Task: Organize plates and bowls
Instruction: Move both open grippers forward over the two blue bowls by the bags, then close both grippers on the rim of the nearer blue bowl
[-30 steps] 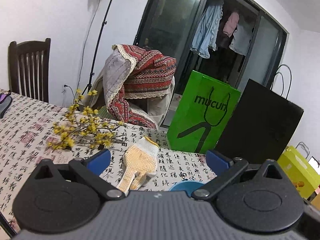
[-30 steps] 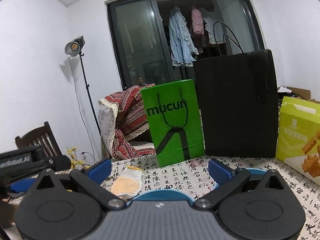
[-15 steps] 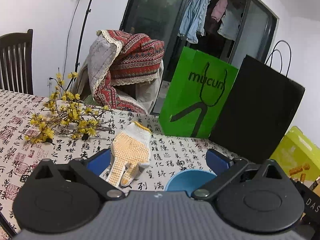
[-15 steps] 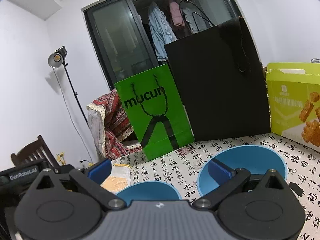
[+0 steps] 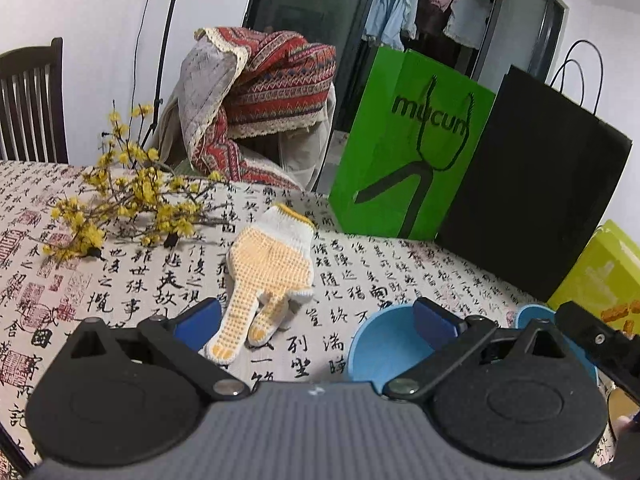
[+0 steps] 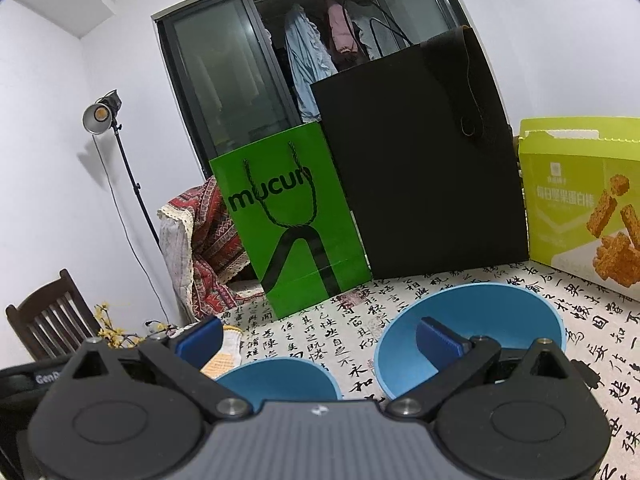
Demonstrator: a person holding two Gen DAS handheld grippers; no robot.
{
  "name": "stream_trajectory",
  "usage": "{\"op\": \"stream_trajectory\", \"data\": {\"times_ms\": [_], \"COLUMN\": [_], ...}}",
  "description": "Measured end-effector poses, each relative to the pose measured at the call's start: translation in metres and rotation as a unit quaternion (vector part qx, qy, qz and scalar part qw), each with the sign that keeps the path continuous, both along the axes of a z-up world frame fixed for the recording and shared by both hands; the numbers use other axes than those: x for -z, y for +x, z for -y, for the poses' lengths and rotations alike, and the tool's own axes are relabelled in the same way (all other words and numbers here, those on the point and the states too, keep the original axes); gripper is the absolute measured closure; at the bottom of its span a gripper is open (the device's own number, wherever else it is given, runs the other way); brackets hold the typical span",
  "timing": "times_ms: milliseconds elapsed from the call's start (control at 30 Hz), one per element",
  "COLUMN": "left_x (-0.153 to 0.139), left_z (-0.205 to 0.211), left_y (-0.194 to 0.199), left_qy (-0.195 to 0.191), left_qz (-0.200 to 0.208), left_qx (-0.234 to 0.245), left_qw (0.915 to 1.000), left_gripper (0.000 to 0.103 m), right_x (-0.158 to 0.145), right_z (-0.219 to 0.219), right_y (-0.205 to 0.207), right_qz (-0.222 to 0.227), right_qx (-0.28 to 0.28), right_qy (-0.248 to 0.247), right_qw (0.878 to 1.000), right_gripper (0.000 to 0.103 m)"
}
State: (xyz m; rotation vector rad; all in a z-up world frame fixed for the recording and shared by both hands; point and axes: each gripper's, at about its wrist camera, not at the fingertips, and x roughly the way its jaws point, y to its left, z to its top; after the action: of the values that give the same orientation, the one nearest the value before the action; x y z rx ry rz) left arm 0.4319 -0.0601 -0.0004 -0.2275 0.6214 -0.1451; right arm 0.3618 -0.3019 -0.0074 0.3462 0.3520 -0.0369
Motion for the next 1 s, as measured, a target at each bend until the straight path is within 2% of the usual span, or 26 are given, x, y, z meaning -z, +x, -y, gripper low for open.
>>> {"op": "stream_trajectory", "data": {"times_ms": [333, 433, 600, 733, 800, 1000], "left_x": [0.007, 0.008, 0.008, 0.01, 0.012, 0.018], "left_z": [0.0, 0.0, 0.002, 0.004, 0.004, 0.006], "left_y": [0.006, 0.006, 0.006, 0.006, 0.008, 0.011], "left_qy": [-0.001, 0.0, 0.005, 0.006, 0.008, 0.005], "left_qz": [-0.016, -0.017, -0.015, -0.019, -0.025, -0.047], "left_qx": [-0.001, -0.001, 0.0, 0.003, 0.008, 0.02], "left_qw": [0.9999, 0.9999, 0.9999, 0.9998, 0.9996, 0.9987], "left_gripper": [0.0, 0.0, 0.0, 0.0, 0.0, 0.004], "right_x": [0.004, 0.005, 0.004, 0.006, 0.007, 0.012], "right_z": [0.002, 0.001, -0.002, -0.005, -0.007, -0.013], "right_y": [0.003, 0.004, 0.004, 0.008, 0.011, 0.017], "right_qz": [-0.003, -0.005, -0.007, -0.025, -0.04, -0.075], "right_qx": [-0.01, -0.017, -0.037, -0.052, -0.056, -0.055], "right_qy": [0.004, 0.006, 0.005, 0.004, 0.001, -0.014], "right_qw": [1.0, 1.0, 0.999, 0.998, 0.998, 0.996], "right_gripper": [0.008, 0.016, 0.037, 0.048, 0.058, 0.065]}}
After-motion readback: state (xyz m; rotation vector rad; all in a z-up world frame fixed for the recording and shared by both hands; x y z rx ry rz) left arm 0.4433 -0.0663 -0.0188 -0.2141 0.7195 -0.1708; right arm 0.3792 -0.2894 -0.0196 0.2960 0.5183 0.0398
